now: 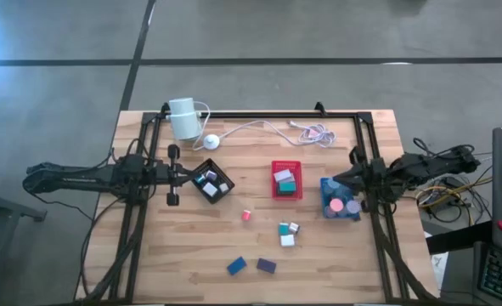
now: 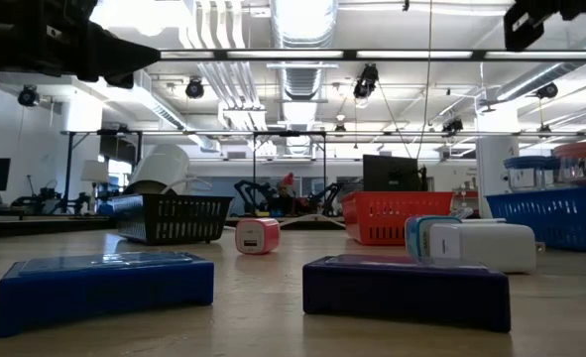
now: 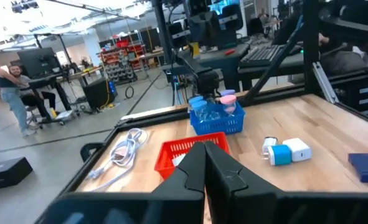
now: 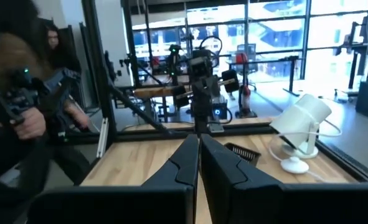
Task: Pick & Place Office items
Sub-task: Put the bottom violet digital clock into the red bin
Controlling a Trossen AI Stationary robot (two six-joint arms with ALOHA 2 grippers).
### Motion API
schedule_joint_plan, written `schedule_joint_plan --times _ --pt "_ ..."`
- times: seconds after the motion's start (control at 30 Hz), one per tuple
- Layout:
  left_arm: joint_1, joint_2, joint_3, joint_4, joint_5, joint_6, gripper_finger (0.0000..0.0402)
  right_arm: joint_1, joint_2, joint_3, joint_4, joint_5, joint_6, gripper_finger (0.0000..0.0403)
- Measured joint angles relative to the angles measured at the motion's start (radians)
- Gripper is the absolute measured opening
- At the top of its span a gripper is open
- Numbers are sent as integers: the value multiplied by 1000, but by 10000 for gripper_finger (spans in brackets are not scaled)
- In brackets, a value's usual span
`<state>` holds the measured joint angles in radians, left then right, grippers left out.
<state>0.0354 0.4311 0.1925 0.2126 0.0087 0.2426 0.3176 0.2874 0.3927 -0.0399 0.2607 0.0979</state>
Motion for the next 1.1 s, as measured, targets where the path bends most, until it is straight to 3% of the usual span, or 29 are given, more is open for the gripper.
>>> schedule_joint_plan --times 0.5,1.1 --pt "0 -11 0 -25 3 -10 8 0 -280 -228 27 0 7 13" --pt "1 -10 0 -19 2 -8 8 0 -263 -267 29 -5 18 13"
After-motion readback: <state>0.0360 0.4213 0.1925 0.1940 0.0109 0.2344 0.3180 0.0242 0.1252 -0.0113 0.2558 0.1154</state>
